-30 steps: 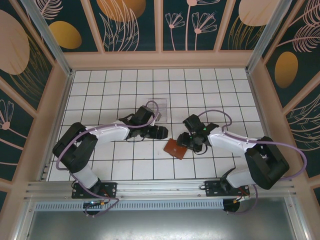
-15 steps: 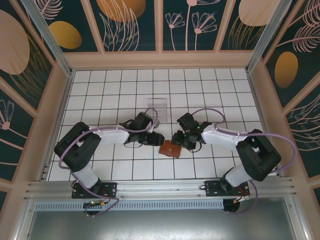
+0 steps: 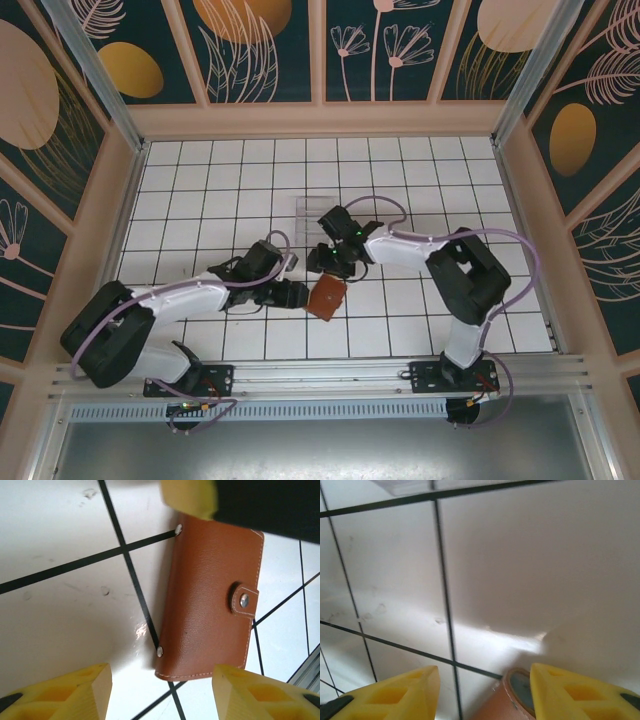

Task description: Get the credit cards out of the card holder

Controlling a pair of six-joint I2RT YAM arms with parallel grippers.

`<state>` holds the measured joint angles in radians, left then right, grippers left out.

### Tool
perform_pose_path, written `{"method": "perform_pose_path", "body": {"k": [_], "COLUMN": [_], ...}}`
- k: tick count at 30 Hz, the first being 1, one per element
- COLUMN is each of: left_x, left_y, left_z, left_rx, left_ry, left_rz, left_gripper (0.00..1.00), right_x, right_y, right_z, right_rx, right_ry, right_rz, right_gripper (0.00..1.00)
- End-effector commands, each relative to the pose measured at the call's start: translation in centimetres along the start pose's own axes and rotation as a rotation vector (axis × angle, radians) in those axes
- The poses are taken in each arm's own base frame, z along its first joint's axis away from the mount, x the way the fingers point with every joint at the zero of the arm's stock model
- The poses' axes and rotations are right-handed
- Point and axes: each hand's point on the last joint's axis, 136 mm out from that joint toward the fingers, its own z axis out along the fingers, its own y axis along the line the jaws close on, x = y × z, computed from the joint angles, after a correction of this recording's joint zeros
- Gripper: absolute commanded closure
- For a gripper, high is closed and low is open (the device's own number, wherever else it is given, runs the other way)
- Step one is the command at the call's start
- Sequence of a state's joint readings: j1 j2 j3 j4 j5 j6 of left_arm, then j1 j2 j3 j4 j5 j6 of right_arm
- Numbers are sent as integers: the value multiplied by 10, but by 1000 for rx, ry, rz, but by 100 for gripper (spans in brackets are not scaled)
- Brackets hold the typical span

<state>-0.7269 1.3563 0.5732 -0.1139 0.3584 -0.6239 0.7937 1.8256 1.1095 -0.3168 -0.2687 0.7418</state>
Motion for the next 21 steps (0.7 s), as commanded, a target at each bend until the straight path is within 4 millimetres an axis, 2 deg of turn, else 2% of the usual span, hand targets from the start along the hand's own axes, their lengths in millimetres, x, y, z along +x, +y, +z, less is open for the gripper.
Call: {"method": "perform_pose_path", "body": {"k": [1, 3, 6, 11, 15, 18, 21], "left_x": [0, -2, -3, -11, -18, -21, -23], "left_y": [7, 4, 3, 7, 14, 18, 25], "left_z": [-13, -15, -15, -19, -21, -21, -22], "left_rx": [-54, -44, -35, -64, -105, -103, -107], "left_ry": [-41, -54, -59, -101, -127, -142, -153], "left_rz": [-47, -57, -71, -104, -137, -158, -181], "left_gripper": [43, 43, 43, 45, 45, 45, 44], "right_x": [-2, -5, -10, 3, 19, 30, 46], "right_y": [29, 41, 39, 16, 0, -16, -20], "right_z": [5, 4, -4, -26, -43, -49, -52], "right_rx": [-63, -81, -33, 35, 74, 114, 92], "right_ry": [21, 20, 2, 28, 71, 107, 154], "right_rz": [-83, -129, -218, -486, -697, -784, -843], "right_gripper": [49, 49, 49, 49, 56, 56, 53]}}
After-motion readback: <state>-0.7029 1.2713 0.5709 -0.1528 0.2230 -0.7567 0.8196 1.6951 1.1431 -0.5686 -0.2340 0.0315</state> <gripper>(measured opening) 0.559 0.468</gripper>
